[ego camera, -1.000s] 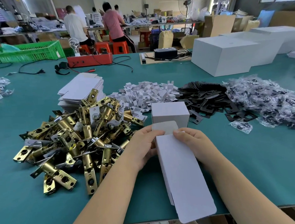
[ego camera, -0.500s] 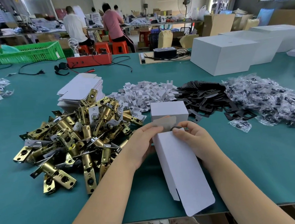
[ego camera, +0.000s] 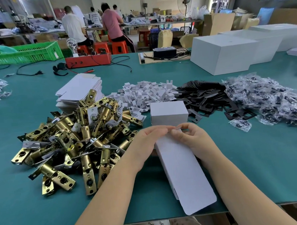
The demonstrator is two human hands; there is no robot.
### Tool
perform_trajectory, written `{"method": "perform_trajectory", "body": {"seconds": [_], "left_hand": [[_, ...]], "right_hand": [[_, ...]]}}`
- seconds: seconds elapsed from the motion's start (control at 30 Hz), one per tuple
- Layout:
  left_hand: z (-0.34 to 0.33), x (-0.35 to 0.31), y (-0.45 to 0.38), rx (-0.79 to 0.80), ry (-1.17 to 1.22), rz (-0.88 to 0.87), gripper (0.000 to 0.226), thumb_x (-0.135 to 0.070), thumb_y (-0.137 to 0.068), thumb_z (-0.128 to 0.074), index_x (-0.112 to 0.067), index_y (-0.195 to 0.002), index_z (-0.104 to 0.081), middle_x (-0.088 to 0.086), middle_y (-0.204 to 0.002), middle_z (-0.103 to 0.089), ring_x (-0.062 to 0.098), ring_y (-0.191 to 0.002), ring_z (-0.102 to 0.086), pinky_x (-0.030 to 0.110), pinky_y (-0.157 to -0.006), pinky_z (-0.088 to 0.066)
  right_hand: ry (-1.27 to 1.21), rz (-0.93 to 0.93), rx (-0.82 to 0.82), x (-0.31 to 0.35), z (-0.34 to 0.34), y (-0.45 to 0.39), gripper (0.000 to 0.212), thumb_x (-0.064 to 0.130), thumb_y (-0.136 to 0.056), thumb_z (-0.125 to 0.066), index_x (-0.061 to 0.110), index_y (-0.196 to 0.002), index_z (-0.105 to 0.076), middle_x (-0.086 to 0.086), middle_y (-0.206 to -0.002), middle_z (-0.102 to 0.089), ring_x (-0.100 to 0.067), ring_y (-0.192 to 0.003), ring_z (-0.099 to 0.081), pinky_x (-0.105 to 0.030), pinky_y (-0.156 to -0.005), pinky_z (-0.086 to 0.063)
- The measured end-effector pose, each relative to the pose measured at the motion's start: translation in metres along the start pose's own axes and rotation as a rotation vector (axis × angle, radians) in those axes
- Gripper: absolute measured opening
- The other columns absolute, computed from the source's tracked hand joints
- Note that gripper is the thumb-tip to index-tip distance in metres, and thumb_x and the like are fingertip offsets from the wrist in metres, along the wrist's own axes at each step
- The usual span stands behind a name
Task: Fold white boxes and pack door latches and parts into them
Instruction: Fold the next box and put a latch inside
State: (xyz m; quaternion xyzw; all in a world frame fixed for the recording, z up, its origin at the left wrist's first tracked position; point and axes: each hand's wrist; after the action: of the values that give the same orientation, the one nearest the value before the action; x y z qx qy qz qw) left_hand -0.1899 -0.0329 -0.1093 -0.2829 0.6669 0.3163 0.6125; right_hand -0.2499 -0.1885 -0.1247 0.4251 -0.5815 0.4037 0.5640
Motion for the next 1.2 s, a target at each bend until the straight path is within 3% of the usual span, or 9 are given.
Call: {"method": "perform_trajectory", "body": {"seconds": [0.17, 0.23, 0.33, 0.43, 0.53, 0.67, 0.8, 0.9, 1.2], "left_hand": [[0.006, -0.001, -0.002, 0.037, 0.065, 0.146, 0.029, -0.020, -0.081, -0.061, -0.024, -0.107, -0.073, 0.012, -0.108, -0.073, 0.022, -0.089, -0.069, 0.038, -0.070, -0.059], [0.008, -0.001, -0.003, 0.012, 0.075, 0.155, 0.025, -0.013, -0.091, -0.057, -0.019, -0.111, -0.071, 0.014, -0.109, -0.072, 0.023, -0.090, -0.069, 0.037, -0.073, -0.060], [0.015, 0.000, -0.004, -0.056, 0.183, 0.130, 0.026, -0.010, -0.093, -0.053, -0.011, -0.114, -0.070, 0.015, -0.108, -0.071, 0.024, -0.090, -0.066, 0.036, -0.077, -0.056], [0.018, -0.003, -0.008, -0.262, 0.422, 0.075, 0.027, -0.009, -0.093, -0.055, -0.007, -0.118, -0.066, 0.015, -0.108, -0.068, 0.022, -0.090, -0.065, 0.033, -0.073, -0.058], [0.017, -0.004, -0.012, -0.473, 0.612, -0.069, 0.022, -0.006, -0.095, -0.054, -0.017, -0.107, -0.068, 0.011, -0.108, -0.069, 0.018, -0.089, -0.066, 0.026, -0.063, -0.057], [0.013, 0.001, -0.013, -0.555, 0.471, -0.247, 0.034, -0.006, -0.098, -0.050, -0.030, -0.115, -0.067, -0.009, -0.110, -0.072, 0.006, -0.095, -0.068, 0.022, -0.072, -0.056], [0.007, 0.006, -0.013, -0.440, 0.288, -0.264, 0.057, 0.002, -0.095, -0.052, -0.029, -0.142, -0.047, -0.015, -0.115, -0.069, 0.007, -0.106, -0.065, 0.033, -0.089, -0.056], [0.003, 0.008, -0.014, -0.280, 0.255, -0.196, 0.069, 0.008, -0.090, -0.056, -0.048, -0.130, -0.046, -0.007, -0.113, -0.069, 0.017, -0.110, -0.064, 0.036, -0.084, -0.057], [-0.001, 0.009, -0.015, -0.227, 0.276, -0.210, 0.037, -0.019, -0.101, -0.048, -0.053, -0.115, -0.055, -0.021, -0.102, -0.071, 0.009, -0.094, -0.070, 0.036, -0.067, -0.060]], "right_hand": [[0.101, -0.024, -0.006, 0.000, 0.000, 0.001, 0.064, 0.056, -0.046, -0.077, 0.021, -0.096, -0.059, -0.007, -0.084, -0.072, -0.016, -0.068, -0.066, -0.029, -0.062, -0.048], [0.056, -0.108, -0.010, -0.001, 0.001, -0.004, 0.042, 0.047, -0.069, -0.077, 0.020, -0.097, -0.059, -0.004, -0.074, -0.071, -0.014, -0.059, -0.063, -0.027, -0.055, -0.048], [-0.265, -0.317, 0.006, 0.004, 0.003, -0.009, 0.021, 0.034, -0.095, -0.052, 0.015, -0.103, -0.059, 0.000, -0.063, -0.068, -0.017, -0.050, -0.056, -0.026, -0.051, -0.045], [-0.372, -0.229, 0.097, 0.003, 0.013, -0.010, 0.033, 0.030, -0.090, -0.050, 0.011, -0.115, -0.058, -0.005, -0.081, -0.070, -0.022, -0.063, -0.061, -0.031, -0.058, -0.047], [-0.355, -0.209, 0.235, 0.003, 0.014, -0.005, 0.028, 0.024, -0.091, -0.046, 0.015, -0.112, -0.063, -0.007, -0.092, -0.073, -0.022, -0.062, -0.067, -0.027, -0.051, -0.053], [-0.319, -0.104, 0.379, -0.003, 0.008, 0.000, 0.042, 0.012, -0.080, -0.059, 0.009, -0.122, -0.056, -0.013, -0.115, -0.067, -0.032, -0.089, -0.070, -0.035, -0.065, -0.057], [-0.225, 0.070, 0.087, -0.004, -0.001, -0.001, 0.034, 0.017, -0.082, -0.070, 0.017, -0.113, -0.058, 0.002, -0.098, -0.073, -0.025, -0.086, -0.072, -0.030, -0.063, -0.056], [-0.326, 0.077, -0.178, -0.003, 0.006, -0.009, 0.014, 0.013, -0.091, -0.059, 0.020, -0.103, -0.056, 0.005, -0.080, -0.072, -0.015, -0.068, -0.070, -0.026, -0.055, -0.055], [-0.465, -0.065, -0.271, -0.004, 0.014, -0.017, 0.007, 0.022, -0.098, -0.051, 0.017, -0.093, -0.051, -0.003, -0.078, -0.061, -0.012, -0.052, -0.062, -0.026, -0.049, -0.054]]}}
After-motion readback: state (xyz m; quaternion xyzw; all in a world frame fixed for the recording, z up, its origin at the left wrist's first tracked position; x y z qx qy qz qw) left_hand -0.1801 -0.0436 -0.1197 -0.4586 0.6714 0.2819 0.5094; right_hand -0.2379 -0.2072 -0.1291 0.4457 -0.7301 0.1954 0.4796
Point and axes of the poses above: each hand's wrist, its own y-axis away from the middle knuckle, its own z-axis out of the back of the hand, x = y × z
